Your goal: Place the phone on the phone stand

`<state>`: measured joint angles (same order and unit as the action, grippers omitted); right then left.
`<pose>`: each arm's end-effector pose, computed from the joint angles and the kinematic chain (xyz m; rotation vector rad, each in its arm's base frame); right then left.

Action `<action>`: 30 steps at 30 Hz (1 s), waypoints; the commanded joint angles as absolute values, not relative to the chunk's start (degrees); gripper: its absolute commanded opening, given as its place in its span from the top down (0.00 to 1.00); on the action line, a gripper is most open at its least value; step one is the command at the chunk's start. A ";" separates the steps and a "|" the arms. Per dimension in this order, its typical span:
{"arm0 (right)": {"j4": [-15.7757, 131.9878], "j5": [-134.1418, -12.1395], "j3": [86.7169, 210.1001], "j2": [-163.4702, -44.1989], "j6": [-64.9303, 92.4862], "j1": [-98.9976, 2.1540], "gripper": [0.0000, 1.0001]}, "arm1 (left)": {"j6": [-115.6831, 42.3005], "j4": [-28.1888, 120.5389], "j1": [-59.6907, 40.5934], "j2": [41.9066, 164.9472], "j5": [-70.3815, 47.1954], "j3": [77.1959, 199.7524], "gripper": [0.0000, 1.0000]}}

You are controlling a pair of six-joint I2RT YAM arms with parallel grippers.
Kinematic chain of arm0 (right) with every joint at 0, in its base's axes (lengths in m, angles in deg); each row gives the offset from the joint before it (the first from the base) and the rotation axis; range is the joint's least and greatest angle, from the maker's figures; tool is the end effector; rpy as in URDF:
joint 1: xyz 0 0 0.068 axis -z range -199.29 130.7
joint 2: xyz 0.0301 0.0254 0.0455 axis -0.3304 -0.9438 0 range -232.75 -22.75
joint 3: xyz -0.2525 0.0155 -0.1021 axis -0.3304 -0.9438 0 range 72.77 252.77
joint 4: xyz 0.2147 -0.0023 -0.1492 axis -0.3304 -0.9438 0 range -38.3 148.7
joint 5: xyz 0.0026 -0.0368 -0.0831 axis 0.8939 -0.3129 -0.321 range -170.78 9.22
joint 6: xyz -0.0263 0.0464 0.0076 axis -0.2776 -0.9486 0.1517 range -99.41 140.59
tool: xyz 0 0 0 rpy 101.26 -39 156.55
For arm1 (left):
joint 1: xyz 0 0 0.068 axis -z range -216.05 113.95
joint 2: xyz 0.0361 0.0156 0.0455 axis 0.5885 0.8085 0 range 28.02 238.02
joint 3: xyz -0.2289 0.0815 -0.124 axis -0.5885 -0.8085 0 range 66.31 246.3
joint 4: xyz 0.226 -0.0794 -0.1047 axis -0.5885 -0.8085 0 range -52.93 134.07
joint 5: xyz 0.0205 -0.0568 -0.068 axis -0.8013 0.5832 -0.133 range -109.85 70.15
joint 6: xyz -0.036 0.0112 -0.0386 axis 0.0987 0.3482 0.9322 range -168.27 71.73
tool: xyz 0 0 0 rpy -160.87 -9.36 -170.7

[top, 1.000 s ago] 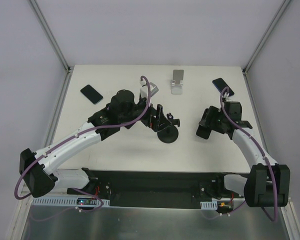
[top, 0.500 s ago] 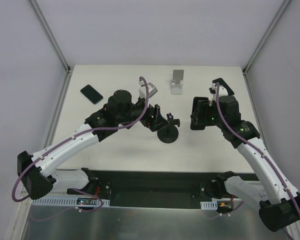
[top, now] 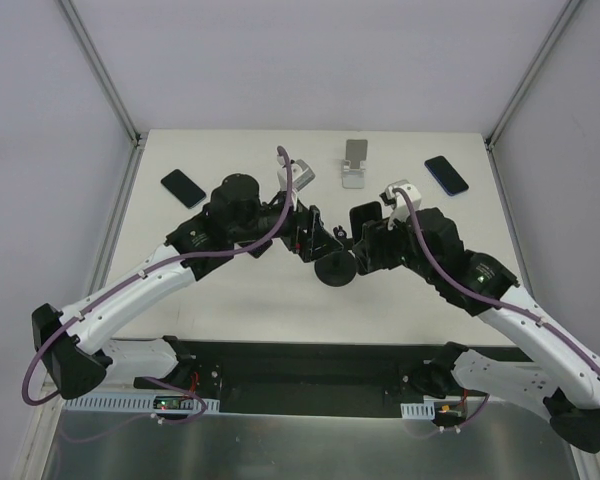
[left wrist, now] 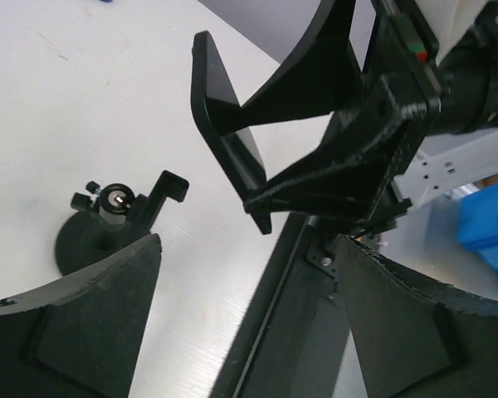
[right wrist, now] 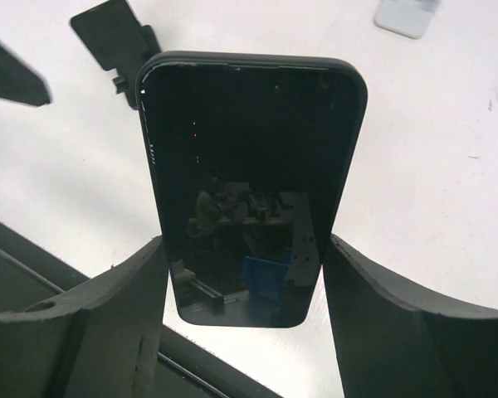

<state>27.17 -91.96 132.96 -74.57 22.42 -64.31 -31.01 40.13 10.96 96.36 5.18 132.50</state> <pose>0.1396 0.1300 0.3732 -0.6680 1.8630 0.2999 0.1767 -0.2117 0.3983 0.8010 1.6304 -1.1868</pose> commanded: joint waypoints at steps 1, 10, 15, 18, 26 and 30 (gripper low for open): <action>34.53 -94.14 133.33 -73.82 24.46 -67.89 0.99 | -21.67 41.26 8.43 98.06 8.51 136.00 0.18; 38.13 -96.51 134.03 -76.01 25.60 -72.64 0.99 | -14.35 49.78 3.33 103.43 23.12 135.57 0.31; 40.94 -96.34 133.51 -77.50 24.99 -73.87 0.99 | -14.61 50.22 3.15 103.43 23.47 134.86 0.45; 42.35 -95.55 133.16 -78.56 24.20 -74.31 0.99 | -15.57 49.87 3.24 103.34 23.21 133.99 0.50; 43.32 -96.69 133.24 -79.44 23.41 -75.98 0.99 | -16.54 48.47 3.24 103.96 22.33 134.51 0.66; 43.41 -96.34 133.07 -79.36 23.05 -76.16 0.99 | -18.12 48.38 3.41 103.26 21.54 134.25 0.91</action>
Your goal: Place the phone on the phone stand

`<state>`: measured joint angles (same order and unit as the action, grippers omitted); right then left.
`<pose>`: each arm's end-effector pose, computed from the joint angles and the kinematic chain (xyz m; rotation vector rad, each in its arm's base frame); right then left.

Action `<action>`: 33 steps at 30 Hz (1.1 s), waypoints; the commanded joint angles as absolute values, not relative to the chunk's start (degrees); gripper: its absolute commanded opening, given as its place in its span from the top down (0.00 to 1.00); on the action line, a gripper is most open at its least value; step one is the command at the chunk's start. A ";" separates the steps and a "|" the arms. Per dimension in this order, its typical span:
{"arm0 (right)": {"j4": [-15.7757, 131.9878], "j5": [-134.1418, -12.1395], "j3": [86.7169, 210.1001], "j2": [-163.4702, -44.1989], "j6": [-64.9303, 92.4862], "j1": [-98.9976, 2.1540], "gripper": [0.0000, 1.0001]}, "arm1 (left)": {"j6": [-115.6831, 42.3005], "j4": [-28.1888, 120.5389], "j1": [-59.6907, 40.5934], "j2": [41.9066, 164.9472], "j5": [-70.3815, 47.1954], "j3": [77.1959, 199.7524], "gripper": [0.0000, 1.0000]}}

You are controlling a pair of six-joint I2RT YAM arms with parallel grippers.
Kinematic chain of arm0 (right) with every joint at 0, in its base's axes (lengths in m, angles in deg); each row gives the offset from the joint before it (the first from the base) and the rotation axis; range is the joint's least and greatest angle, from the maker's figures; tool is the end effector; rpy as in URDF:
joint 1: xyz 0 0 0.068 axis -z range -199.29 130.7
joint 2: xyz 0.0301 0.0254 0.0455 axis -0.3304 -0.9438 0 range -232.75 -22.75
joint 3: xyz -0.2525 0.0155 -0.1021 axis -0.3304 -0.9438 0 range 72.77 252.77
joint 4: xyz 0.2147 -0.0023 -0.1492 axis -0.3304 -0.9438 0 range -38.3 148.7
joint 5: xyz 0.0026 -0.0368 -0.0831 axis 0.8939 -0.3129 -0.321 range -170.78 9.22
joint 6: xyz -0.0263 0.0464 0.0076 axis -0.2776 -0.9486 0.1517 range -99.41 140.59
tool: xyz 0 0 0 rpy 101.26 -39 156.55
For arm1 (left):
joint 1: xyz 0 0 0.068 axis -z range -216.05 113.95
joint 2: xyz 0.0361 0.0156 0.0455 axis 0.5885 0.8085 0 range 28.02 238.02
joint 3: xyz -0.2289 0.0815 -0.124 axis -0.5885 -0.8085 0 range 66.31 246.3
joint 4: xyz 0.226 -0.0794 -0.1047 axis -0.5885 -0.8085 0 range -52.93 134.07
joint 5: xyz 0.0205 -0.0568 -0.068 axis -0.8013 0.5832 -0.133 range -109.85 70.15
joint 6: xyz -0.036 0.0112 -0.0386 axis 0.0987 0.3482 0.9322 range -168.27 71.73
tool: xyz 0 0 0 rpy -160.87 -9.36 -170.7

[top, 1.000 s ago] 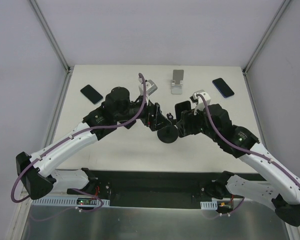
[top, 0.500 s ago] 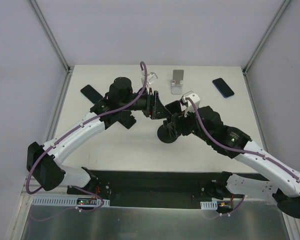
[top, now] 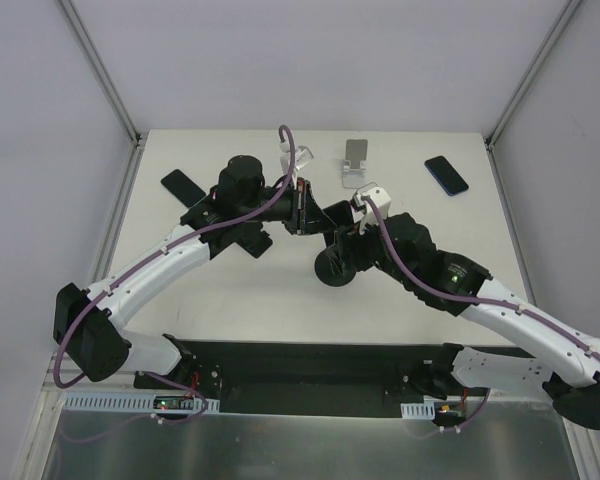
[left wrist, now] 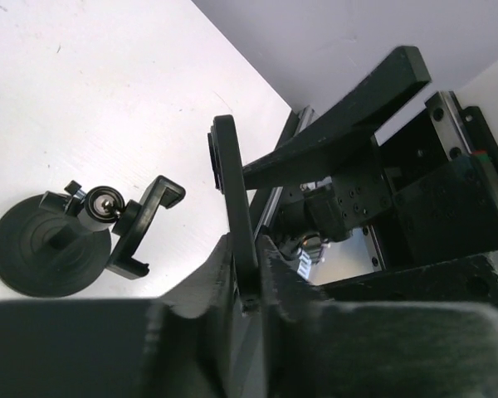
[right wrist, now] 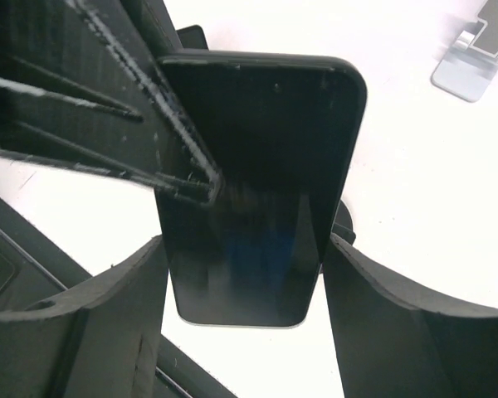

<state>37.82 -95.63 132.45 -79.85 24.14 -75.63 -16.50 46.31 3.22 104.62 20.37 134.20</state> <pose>0.1304 0.1794 0.3721 -0.7888 1.7258 0.3862 0.2259 -0.2145 0.3811 0.7072 1.7629 -1.4749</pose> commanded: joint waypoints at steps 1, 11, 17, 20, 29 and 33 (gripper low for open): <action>42.97 -96.60 133.15 -79.36 22.97 -76.16 0.96 | -18.73 48.38 3.59 103.17 21.37 134.24 1.00; 32.08 -99.14 133.51 -75.51 24.55 -76.16 0.03 | -24.80 48.20 4.20 96.68 15.93 132.84 1.00; 28.40 -115.62 129.65 -70.13 22.80 -75.98 0.04 | -29.89 47.41 4.12 90.88 8.46 131.52 1.00; 26.80 -116.74 128.32 -69.77 21.74 -73.71 0.04 | -32.97 47.24 4.12 87.98 3.90 130.56 1.00; 36.08 -92.75 122.79 -72.59 24.72 -63.24 0.36 | -36.32 50.40 4.56 84.62 2.29 127.13 1.00; 41.55 -88.52 120.06 -74.08 25.78 -63.24 0.41 | -36.93 52.94 4.91 84.53 3.87 125.28 1.00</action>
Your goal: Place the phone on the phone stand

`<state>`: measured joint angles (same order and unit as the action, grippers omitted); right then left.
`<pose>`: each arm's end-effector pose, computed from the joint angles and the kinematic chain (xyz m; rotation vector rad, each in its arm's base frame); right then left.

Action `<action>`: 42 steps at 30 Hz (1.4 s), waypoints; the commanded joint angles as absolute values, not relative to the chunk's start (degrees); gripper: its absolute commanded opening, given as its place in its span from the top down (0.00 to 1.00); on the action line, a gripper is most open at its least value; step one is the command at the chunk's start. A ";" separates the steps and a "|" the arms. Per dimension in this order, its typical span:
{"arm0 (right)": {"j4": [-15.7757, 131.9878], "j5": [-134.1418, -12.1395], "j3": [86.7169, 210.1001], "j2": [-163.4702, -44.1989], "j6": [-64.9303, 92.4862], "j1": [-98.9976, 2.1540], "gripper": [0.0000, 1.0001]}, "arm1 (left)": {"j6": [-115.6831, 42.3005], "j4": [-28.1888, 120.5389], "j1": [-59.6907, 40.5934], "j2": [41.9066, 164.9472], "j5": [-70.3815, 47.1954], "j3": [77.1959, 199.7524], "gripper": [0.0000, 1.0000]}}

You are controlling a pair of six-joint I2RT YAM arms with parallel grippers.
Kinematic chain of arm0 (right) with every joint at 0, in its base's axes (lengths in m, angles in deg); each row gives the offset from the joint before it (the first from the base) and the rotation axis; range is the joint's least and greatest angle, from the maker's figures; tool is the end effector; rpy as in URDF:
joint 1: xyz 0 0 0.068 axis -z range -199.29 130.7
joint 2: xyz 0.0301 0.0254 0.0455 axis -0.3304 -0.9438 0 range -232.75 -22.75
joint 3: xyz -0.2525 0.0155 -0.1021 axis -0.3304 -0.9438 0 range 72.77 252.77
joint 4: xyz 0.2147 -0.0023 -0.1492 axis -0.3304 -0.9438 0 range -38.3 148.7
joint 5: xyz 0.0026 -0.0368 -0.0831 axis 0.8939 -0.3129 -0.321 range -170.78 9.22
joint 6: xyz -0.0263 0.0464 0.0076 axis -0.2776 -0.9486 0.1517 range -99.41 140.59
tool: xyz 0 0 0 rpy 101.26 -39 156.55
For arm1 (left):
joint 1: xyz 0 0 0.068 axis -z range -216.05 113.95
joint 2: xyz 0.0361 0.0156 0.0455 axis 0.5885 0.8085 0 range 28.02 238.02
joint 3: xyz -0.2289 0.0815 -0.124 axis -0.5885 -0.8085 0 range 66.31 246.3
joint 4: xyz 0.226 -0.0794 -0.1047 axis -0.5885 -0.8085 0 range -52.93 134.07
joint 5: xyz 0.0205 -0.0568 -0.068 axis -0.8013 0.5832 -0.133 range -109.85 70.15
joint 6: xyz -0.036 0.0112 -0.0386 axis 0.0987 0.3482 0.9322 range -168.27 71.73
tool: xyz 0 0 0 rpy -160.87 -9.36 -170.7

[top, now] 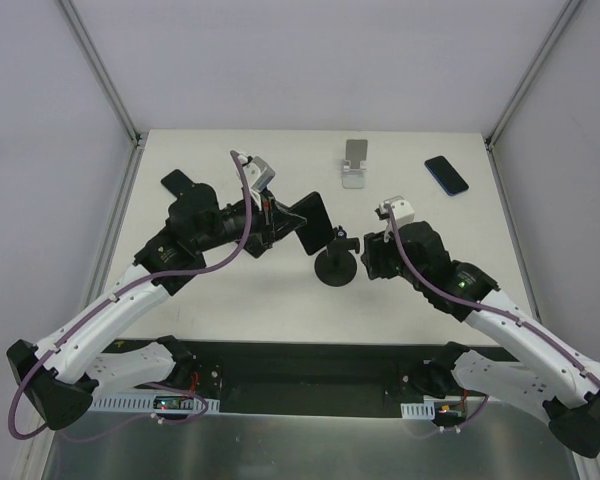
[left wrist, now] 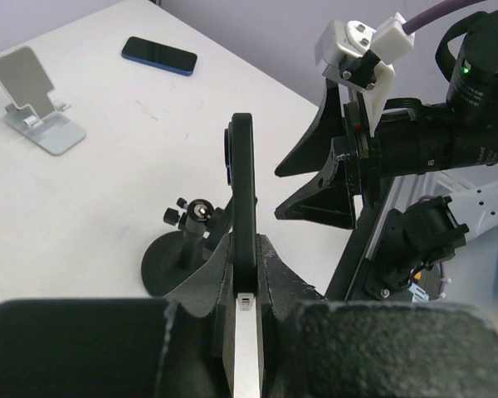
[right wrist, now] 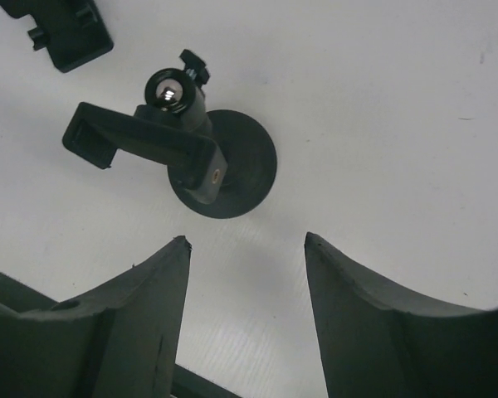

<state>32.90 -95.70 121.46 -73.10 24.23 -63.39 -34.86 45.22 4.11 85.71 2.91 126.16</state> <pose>0.1460 0.1287 0.3197 -0.6740 1.9225 0.1769 0.1655 -0.1577 0.4120 0.6915 1.4553 -1.0357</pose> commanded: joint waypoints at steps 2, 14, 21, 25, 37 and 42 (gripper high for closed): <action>43.92 -87.29 119.18 -75.48 25.95 -63.24 0.42 | -37.37 54.08 5.17 84.36 4.84 124.32 1.00; 49.65 -88.96 117.95 -78.39 27.71 -63.33 0.59 | -39.65 59.37 5.52 84.18 10.12 121.59 1.00; 49.91 -88.78 117.77 -78.65 27.62 -63.15 0.76 | -44.39 59.10 6.23 84.62 13.79 121.24 1.00; 50.00 -89.04 117.95 -78.91 28.06 -63.15 0.90 | -47.12 59.10 6.58 85.50 17.85 121.41 1.00; 50.00 -87.47 118.21 -79.35 30.08 -62.98 0.99 | -43.96 66.56 6.93 90.86 26.46 120.98 1.00; 50.18 -81.76 118.57 -79.35 30.96 -60.52 0.99 | -47.65 72.19 7.19 96.20 38.92 121.50 1.00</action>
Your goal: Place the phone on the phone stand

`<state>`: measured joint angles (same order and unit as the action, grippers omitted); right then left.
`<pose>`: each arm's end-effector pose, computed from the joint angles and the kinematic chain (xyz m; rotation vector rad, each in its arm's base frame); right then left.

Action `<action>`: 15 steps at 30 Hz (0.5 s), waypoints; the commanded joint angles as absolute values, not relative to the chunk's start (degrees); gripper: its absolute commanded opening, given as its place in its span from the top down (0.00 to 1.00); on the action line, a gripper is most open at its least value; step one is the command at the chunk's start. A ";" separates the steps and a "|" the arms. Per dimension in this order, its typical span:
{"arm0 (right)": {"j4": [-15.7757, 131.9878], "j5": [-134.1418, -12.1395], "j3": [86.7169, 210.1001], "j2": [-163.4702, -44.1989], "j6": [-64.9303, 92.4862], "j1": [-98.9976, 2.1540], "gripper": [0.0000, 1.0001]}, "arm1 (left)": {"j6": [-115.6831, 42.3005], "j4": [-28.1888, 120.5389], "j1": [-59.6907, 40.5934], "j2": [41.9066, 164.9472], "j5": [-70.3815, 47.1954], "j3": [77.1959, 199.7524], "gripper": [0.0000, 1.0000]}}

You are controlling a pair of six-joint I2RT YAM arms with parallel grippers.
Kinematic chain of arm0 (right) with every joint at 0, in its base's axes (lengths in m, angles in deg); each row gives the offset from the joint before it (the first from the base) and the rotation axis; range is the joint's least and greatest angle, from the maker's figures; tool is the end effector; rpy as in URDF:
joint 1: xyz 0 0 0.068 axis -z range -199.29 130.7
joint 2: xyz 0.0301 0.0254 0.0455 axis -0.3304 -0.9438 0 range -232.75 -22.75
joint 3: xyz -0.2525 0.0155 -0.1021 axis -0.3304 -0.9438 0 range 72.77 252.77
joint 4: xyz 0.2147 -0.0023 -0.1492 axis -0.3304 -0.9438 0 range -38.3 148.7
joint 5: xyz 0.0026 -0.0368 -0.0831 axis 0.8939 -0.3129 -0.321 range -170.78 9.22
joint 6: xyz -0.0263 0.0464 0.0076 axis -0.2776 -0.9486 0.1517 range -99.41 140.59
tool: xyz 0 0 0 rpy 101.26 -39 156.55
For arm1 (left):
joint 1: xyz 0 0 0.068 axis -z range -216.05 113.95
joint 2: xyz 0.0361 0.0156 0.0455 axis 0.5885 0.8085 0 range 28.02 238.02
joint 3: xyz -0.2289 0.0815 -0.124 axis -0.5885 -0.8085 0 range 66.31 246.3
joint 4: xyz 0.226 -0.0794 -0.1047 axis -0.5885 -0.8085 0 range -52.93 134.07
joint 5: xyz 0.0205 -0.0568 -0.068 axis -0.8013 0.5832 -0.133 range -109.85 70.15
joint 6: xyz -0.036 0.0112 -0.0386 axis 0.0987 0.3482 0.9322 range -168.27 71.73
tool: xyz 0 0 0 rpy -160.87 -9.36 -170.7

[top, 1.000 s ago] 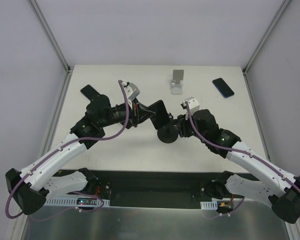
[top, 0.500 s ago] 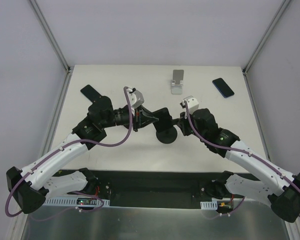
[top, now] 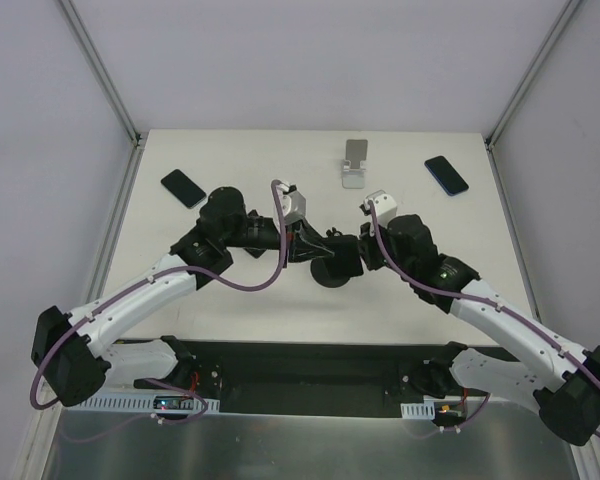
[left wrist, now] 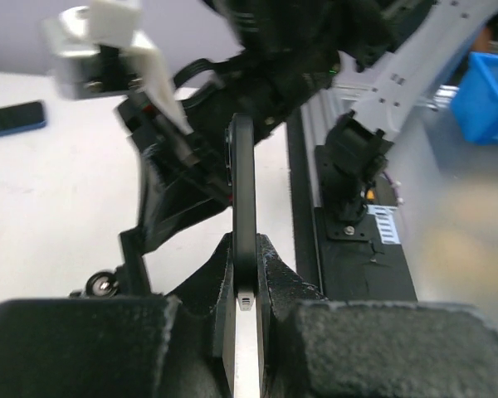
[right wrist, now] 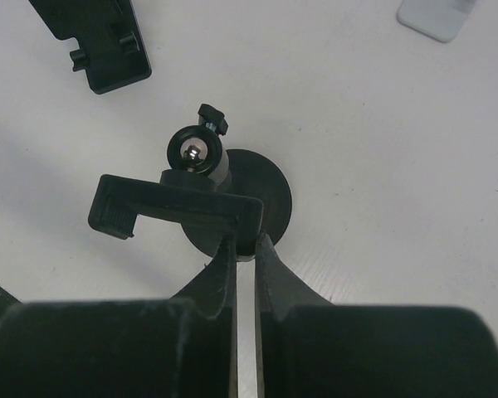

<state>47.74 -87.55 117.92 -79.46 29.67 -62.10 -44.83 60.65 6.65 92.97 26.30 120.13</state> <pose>0.1702 0.1520 0.3020 -0.7915 1.8048 0.2701 0.1725 -0.1942 0.3736 1.1519 1.1623 -1.2196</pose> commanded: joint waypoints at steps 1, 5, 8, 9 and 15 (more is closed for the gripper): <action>50.70 -77.92 118.57 -79.44 31.31 -59.30 0.99 | -47.74 72.89 7.19 97.35 41.03 122.81 1.00; 51.14 -70.78 119.18 -80.14 32.28 -56.22 0.99 | -51.67 70.72 7.19 104.56 49.66 128.52 1.00; 51.32 -65.24 119.44 -80.85 32.89 -53.49 0.99 | -56.86 64.83 7.11 108.96 51.34 132.91 1.00; 51.23 -64.01 119.53 -81.20 33.16 -53.05 0.99 | -58.10 62.90 7.11 111.40 51.77 134.23 1.00; 52.11 -57.33 119.88 -81.82 35.18 -50.50 0.99 | -61.72 56.29 4.65 118.88 55.82 141.53 1.00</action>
